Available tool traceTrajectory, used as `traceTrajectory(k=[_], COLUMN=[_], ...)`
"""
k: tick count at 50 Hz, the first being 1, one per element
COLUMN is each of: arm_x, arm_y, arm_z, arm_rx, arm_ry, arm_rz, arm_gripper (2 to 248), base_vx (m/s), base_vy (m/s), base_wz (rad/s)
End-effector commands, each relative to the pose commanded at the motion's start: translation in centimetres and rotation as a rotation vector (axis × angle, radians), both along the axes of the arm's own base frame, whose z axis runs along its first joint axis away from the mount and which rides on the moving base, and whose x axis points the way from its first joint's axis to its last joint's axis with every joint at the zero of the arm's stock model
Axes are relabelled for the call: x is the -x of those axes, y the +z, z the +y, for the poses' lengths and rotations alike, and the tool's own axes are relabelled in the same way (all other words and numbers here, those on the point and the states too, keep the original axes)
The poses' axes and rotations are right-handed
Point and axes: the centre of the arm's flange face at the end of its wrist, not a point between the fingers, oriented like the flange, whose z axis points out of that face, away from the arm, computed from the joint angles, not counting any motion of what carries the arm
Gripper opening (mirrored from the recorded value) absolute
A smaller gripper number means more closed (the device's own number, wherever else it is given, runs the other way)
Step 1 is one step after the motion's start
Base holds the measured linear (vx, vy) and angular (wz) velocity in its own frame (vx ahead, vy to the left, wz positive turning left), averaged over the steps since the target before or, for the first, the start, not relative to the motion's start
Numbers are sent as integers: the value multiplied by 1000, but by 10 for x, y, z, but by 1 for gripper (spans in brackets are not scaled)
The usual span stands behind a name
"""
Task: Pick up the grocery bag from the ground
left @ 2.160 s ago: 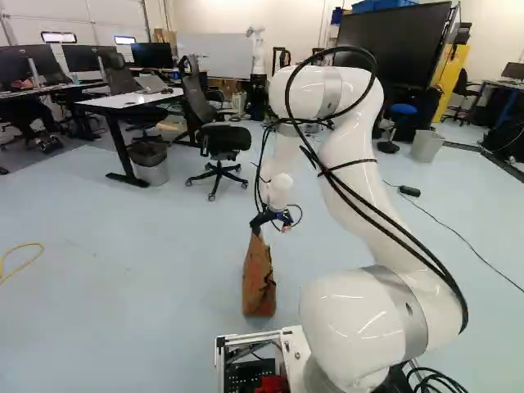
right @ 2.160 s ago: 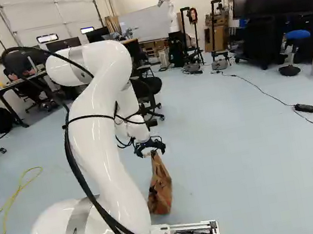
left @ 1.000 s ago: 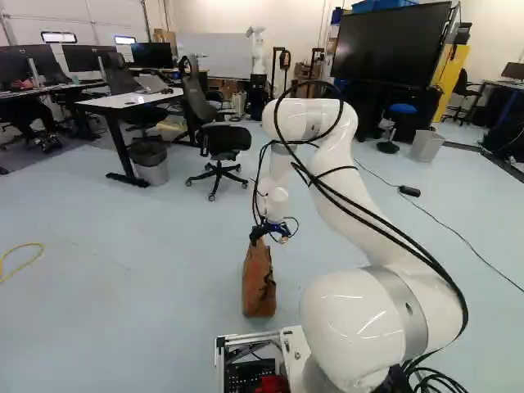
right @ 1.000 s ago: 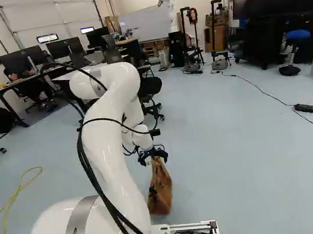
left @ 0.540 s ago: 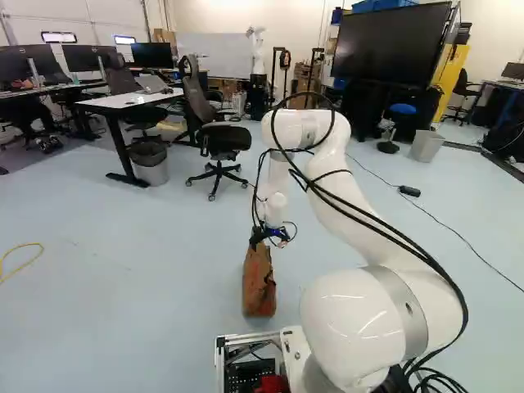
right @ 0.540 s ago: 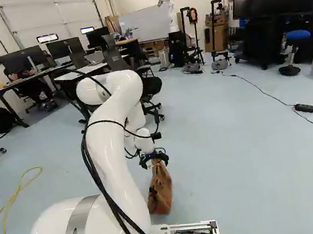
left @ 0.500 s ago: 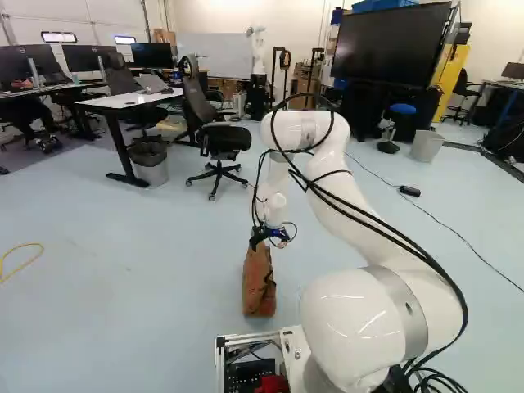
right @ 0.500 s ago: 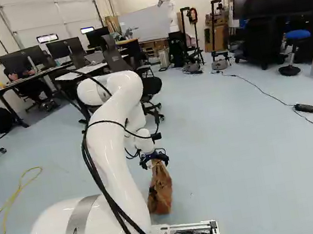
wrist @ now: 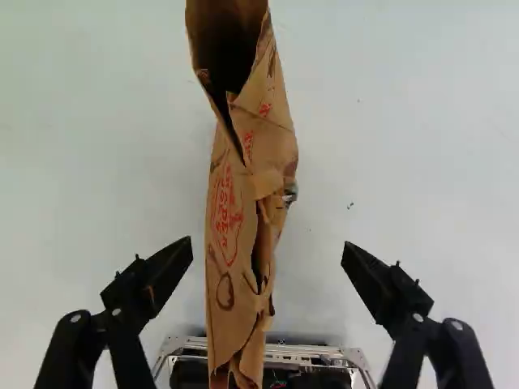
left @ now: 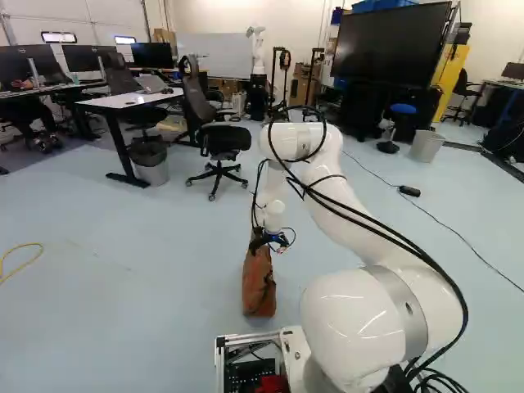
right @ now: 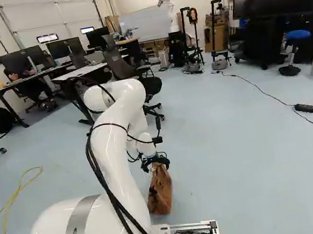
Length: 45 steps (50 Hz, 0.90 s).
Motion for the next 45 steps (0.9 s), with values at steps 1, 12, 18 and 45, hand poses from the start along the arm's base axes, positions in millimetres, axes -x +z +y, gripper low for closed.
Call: traceTrajectory(k=[1, 12, 18, 45], arm_x=[0, -1, -2, -3], arm_y=[-2, -18, -28, -68], arm_z=[0, 0, 0, 0], arm_rx=[0, 0, 1, 1], arm_ry=[0, 0, 0, 0], arm_rz=[1, 7, 10, 22], arm_gripper=[247, 247, 247, 247], base_vx=[0, 0, 0, 0], base_vy=[0, 0, 0, 0], base_wz=[0, 0, 0, 0])
